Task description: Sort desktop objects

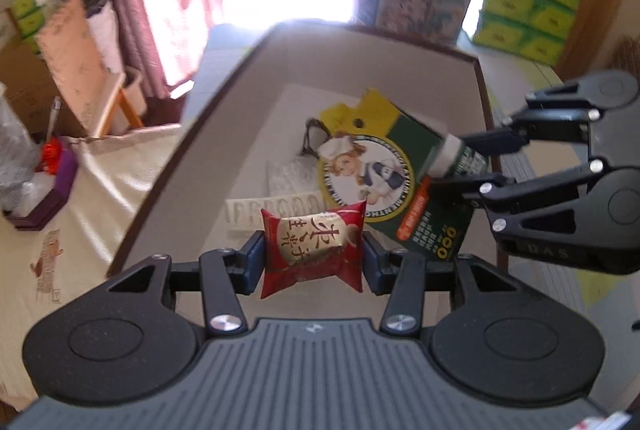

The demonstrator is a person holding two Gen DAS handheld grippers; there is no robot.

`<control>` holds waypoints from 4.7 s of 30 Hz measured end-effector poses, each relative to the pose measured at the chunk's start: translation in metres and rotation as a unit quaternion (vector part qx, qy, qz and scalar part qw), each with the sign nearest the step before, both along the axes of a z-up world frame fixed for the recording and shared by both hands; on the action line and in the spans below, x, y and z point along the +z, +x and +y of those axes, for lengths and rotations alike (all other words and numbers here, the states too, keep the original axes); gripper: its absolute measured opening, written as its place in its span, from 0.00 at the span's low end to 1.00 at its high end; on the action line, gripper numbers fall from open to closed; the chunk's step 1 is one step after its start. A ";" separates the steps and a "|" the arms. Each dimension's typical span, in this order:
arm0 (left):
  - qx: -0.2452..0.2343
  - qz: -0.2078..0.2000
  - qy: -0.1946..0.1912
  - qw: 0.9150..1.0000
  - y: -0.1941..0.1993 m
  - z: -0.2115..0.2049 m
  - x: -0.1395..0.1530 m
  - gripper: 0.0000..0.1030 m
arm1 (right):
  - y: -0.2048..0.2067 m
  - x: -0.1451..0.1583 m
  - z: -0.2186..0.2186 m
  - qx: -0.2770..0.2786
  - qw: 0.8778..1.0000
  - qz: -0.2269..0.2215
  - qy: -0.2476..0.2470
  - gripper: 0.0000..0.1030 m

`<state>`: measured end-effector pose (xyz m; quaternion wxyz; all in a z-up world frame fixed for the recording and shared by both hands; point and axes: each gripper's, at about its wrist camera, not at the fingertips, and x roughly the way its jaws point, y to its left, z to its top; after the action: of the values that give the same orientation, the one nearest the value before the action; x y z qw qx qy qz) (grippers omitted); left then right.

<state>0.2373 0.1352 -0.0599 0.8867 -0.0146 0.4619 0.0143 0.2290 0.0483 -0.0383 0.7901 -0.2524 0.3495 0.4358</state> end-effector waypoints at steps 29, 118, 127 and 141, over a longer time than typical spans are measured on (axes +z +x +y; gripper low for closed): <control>-0.140 0.107 0.025 0.984 0.031 -0.010 -0.056 0.72 | 0.024 -0.051 0.023 0.052 0.991 0.072 -0.099 0.66; 0.156 -0.056 0.088 0.982 -0.141 -0.151 0.070 0.96 | -0.109 0.068 -0.164 -0.052 0.993 0.011 0.102 0.98; 0.189 -0.058 0.090 0.976 -0.154 -0.168 0.069 0.96 | -0.117 0.067 -0.182 -0.044 0.994 0.016 0.103 0.98; 0.222 -0.063 0.095 0.968 -0.170 -0.189 0.072 0.96 | -0.123 0.068 -0.203 -0.035 0.993 0.017 0.116 0.98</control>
<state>0.0677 -0.0537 0.0120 0.8862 -0.0335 0.3865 0.2533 0.1056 -0.1543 0.0302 0.8224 -0.1397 0.3188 0.4499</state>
